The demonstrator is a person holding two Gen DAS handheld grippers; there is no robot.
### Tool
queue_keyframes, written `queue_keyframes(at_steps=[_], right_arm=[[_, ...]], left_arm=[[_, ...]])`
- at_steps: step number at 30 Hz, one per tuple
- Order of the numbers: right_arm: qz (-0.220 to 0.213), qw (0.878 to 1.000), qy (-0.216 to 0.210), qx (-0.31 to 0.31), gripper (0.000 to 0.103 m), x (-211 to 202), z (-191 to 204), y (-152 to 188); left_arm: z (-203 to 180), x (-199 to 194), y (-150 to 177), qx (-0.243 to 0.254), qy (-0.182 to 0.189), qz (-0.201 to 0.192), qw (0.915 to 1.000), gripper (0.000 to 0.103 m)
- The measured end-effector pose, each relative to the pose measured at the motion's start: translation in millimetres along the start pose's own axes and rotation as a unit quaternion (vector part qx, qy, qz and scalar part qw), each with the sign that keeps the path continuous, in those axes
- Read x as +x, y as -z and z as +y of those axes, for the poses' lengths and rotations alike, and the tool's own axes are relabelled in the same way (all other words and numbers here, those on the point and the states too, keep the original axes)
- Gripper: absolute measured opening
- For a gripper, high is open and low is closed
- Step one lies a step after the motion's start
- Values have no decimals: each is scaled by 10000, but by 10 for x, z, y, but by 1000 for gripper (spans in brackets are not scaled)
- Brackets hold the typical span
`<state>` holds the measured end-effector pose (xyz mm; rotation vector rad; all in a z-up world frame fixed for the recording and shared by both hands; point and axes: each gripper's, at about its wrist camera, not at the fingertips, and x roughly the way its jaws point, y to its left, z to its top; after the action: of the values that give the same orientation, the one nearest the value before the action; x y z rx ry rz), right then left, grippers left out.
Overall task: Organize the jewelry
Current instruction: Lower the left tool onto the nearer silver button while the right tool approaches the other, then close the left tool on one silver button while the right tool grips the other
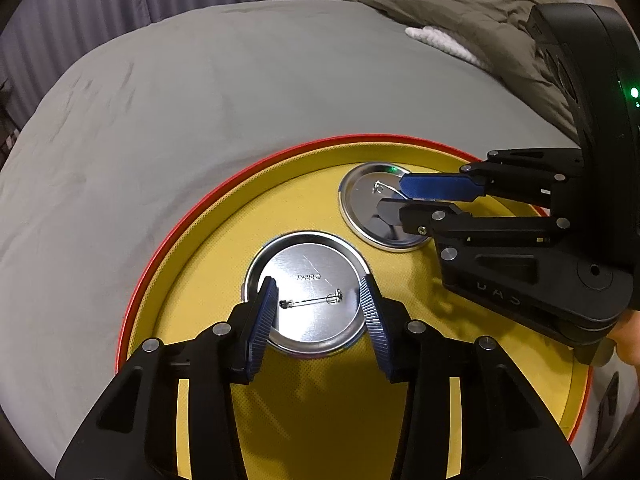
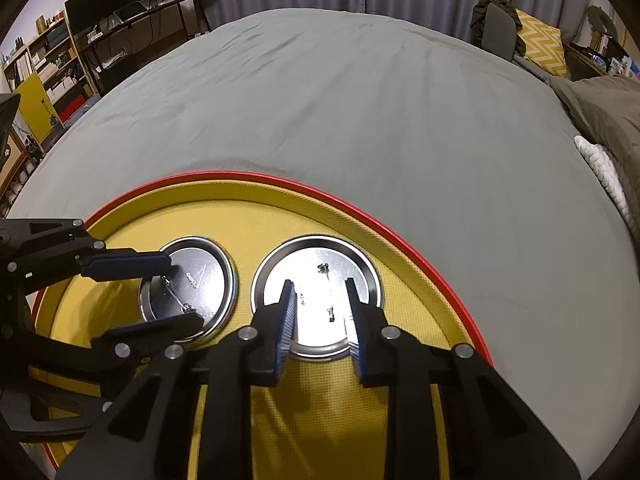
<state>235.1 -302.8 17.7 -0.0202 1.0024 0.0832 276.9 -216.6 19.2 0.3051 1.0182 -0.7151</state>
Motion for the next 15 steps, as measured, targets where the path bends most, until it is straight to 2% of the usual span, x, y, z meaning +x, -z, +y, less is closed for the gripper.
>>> queue_keyframes(at_steps=[5,15], right_arm=[[-13,10000,9,-9,17,7,-3,-10],[-79,10000,54,23,14,17,4,8]], left_arm=[[15,3,21,13,-89,-59,9999,32],[-32,16,16,178,-238,-150,9994,31]])
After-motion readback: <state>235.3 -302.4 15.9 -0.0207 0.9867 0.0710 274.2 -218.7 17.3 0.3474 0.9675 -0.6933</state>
